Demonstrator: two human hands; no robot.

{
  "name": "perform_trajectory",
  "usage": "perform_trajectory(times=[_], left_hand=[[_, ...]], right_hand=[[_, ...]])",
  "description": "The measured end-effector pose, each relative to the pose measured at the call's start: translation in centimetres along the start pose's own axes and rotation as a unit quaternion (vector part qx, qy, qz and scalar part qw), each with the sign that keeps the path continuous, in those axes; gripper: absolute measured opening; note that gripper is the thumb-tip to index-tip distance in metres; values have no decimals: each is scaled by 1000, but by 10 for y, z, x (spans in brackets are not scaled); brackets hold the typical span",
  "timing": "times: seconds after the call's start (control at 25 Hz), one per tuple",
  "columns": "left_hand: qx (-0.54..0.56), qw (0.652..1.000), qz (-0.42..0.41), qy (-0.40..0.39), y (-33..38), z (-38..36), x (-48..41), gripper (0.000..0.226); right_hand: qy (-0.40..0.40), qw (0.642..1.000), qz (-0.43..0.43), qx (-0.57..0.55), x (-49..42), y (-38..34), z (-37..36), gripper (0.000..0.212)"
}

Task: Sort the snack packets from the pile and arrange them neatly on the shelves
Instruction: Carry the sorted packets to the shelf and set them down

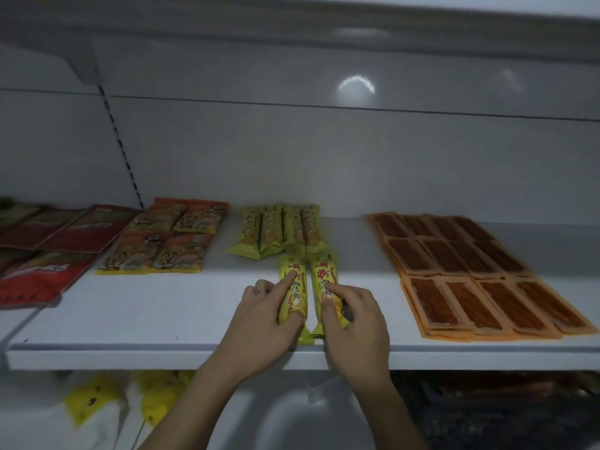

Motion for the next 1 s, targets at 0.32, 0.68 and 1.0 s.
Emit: perform_trajectory(times=[0.32,0.68,1.0], left_hand=[[-55,998,-9,34,-3,-8,-3,77],[65,997,-3,33,-12,21,-4,72],[-95,991,35,88,-22,72,-91,75]], right_hand=[[-25,999,20,16,-2,6,0,28],[-92,995,9,-24,-23,6,24,39],[-232,967,22,100,-110,-22,15,44]])
Point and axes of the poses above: each hand's wrist, its own x-axis away from the middle knuckle, its own z-axis out of the back of the hand, y = z × x, the point moved 2 cm from there along -x, towards the middle knuckle, and after that the axes turned 10 degrees about z, right-handed, at the moved point
